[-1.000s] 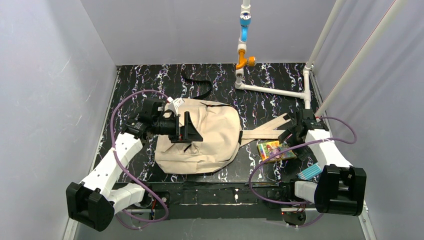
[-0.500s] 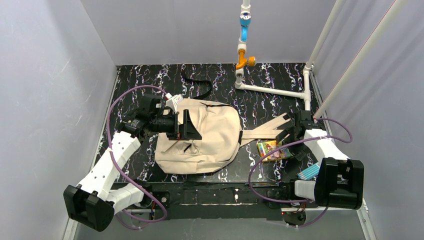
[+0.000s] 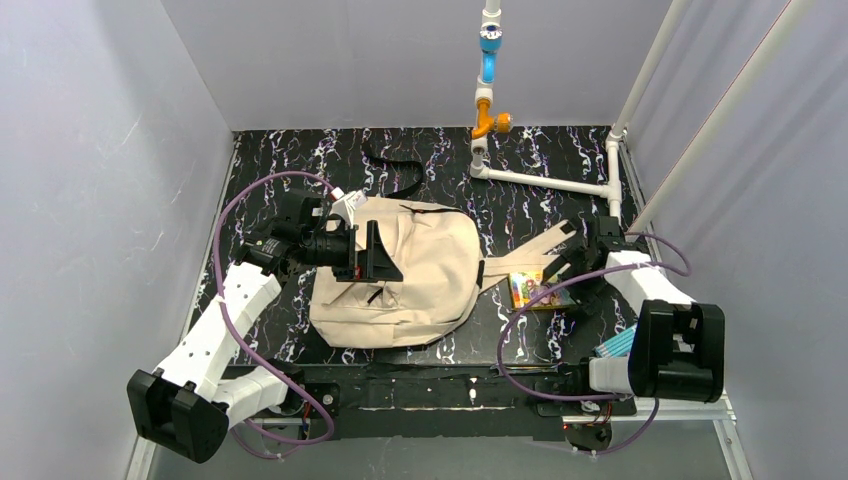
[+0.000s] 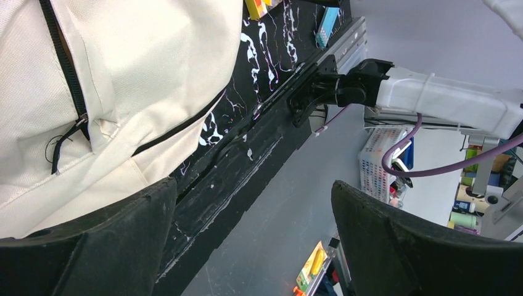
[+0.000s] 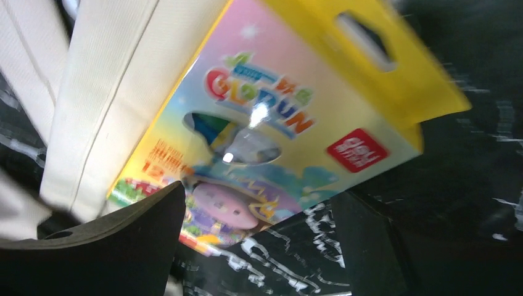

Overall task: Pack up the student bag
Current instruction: Adjust the stationery at the center of the board.

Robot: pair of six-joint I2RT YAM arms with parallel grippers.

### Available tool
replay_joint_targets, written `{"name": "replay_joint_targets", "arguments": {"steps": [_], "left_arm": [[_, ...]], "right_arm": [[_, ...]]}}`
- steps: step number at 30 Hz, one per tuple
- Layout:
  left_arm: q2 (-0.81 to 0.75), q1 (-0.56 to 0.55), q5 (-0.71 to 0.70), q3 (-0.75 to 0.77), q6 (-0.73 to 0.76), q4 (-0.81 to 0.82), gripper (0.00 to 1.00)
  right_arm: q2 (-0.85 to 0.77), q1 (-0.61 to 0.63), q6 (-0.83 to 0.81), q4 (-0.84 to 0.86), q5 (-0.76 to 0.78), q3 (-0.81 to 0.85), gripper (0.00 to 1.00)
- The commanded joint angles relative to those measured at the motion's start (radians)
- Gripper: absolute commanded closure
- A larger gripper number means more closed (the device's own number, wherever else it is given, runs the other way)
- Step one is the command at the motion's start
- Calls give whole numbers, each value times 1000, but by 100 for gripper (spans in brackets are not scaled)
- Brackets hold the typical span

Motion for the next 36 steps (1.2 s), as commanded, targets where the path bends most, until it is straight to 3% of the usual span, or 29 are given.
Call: {"name": "replay_joint_targets", "arguments": {"steps": [1, 6, 11, 14, 17, 21, 24, 27, 32, 36], "left_arm": [[1, -5, 23, 19, 28, -13, 5], [13, -6, 57, -5, -14, 49, 5], [41, -95, 36, -42, -101, 170, 6], [54, -157, -18, -47, -134, 219, 6], [71, -232, -108, -39, -140, 256, 6], [92, -413, -395, -21, -37, 321, 6], [105, -528, -537, -78, 77, 538, 4], [196, -594, -553, -73, 201, 731, 2], [454, -618, -543, 117, 347, 759, 5], [634, -641, -554, 207, 513, 797, 5]], "right_arm": [[73, 92, -119, 165, -263, 61, 8], [94, 239, -213, 102, -283, 173, 8], [45, 233, -306, -90, -50, 268, 6], [-10, 136, -324, -57, 76, 252, 2], [-41, -17, -320, 96, 16, 177, 2], [-22, -39, -298, 193, 43, 152, 2], [-42, -40, -241, 239, 32, 104, 3], [-110, -44, -192, 307, -35, 19, 3], [-187, -58, -137, 349, -90, -95, 3], [-183, -91, -151, 235, 15, -29, 3]]}}
